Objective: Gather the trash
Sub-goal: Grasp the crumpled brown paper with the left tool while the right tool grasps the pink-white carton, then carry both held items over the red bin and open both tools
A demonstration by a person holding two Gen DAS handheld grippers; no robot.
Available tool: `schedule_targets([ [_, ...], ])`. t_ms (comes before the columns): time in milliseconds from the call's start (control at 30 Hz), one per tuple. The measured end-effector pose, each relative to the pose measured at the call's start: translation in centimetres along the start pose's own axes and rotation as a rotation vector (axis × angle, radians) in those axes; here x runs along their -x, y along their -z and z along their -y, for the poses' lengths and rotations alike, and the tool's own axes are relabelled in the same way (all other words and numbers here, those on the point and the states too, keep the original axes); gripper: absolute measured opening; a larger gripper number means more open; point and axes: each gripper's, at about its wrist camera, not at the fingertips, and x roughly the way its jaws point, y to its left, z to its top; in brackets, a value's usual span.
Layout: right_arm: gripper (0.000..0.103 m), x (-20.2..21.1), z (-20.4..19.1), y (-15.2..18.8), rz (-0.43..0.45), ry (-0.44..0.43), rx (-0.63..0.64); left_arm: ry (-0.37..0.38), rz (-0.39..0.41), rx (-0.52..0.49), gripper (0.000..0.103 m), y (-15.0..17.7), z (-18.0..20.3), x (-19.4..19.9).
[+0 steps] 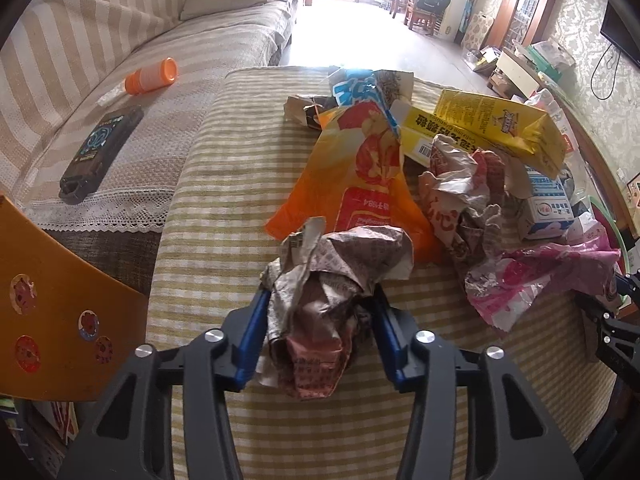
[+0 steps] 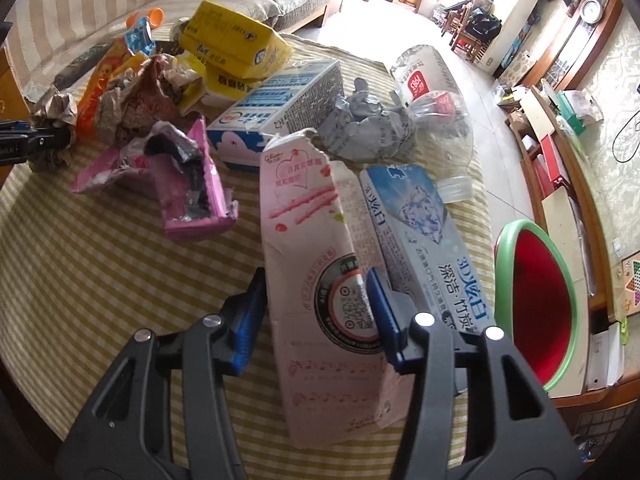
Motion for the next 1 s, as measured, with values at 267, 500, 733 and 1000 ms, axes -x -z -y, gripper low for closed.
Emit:
schedule_targets([
  [267, 0.044, 3.4, 0.2, 0.0, 0.032, -0.07, -0.04, 0.02, 0.051, 0.01, 0.039, 1.3, 0.2, 4.0],
  [500, 0.044, 7.3, 0.8, 0.3, 0.097, -0.119, -0.098, 0.057, 0.091, 0.044, 0.039, 1.8, -0.4, 7.6],
  [733, 0.044, 11.0, 2.4, 0.5, 0.198, -0.159, -0.172, 0.076, 0.186, 0.006, 0.039, 1.0, 1.7, 12.1],
  [1000, 0.044, 13.3, 6.2, -0.1, 0.279, -0.171, -0.251, 0.188, 0.245, -0.018, 0.039, -1.7, 5.8, 14.9],
])
